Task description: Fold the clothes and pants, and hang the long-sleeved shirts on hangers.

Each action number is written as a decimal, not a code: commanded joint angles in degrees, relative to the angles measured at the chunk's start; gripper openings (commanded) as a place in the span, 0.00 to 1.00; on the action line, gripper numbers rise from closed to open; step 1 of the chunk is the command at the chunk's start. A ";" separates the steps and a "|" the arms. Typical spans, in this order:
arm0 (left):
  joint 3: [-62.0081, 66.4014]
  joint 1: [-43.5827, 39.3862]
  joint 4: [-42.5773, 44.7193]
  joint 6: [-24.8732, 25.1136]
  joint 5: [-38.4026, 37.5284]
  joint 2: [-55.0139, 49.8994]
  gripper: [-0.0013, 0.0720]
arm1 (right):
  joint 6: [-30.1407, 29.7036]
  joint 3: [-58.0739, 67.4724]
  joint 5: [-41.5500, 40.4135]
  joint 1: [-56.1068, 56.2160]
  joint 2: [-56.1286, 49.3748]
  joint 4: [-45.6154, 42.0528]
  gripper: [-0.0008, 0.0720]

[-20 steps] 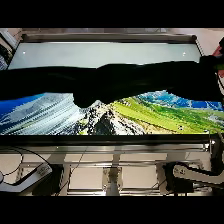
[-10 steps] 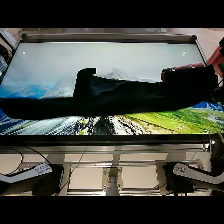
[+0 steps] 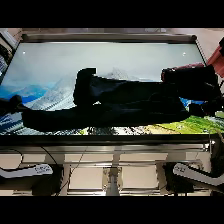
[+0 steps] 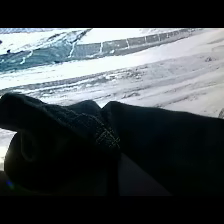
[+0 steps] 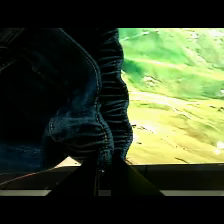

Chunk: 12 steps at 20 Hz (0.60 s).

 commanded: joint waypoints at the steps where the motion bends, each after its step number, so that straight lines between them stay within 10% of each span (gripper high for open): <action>1: -0.63 -3.78 2.32 -7.34 8.57 -0.94 0.05 | -0.17 -0.74 -1.81 -0.02 0.09 2.78 0.06; 7: -0.63 -10.54 2.38 -11.23 24.17 -6.60 0.05 | -0.17 -0.74 -4.92 0.26 0.09 9.57 0.06; 12: 0.22 -17.90 2.40 5.88 31.10 -7.13 0.07 | -0.13 -0.74 -5.25 3.28 0.09 10.19 0.06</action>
